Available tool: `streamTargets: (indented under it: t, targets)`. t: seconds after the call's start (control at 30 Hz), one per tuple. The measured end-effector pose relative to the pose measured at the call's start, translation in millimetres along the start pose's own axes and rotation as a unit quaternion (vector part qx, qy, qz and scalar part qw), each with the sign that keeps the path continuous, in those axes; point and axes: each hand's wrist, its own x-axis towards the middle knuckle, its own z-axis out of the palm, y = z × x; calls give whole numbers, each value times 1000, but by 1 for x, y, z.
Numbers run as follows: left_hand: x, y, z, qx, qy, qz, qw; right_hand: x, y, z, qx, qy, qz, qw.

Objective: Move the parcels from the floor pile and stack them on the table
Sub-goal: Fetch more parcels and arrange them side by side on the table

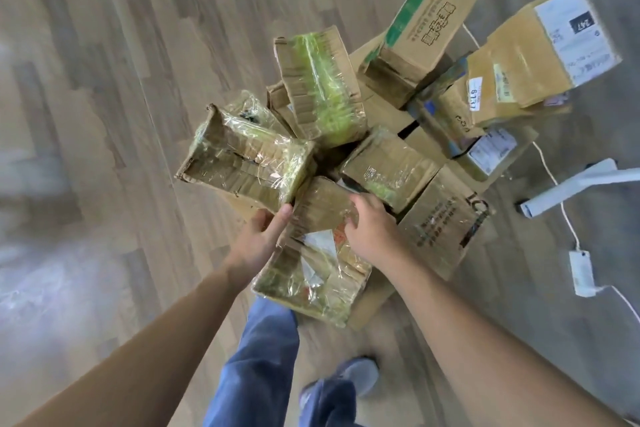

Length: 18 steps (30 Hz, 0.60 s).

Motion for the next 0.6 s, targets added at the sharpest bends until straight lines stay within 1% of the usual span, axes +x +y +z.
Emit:
streamTargets:
  t: [0.1,0.23,0.27,0.37,0.4,0.5,0.6]
  targets:
    - [-4,-3,4,30,-10,-3,999,-6,15,7,11,6,-2,1000]
    - [2,-43,18,141,-69,-46,987,-10,27,13,12,7,-7,1000]
    - [6,-51,23,175,-67,-46,981,-11,28,15,11,5,-9,1000]
    - [8,-55,31,256,-8,-37,966,-15,33,17,33,-5,-21,999]
    - [5,-54,31,271,0,-35,962,-18,34,17,40,-7,-27,999]
    - [-12,-61,32,244,10,-28,969,-36,37,14,52,-6,-42,998]
    - [-50,-56,33,195,17,-33,980,-67,44,8,49,18,-43,998]
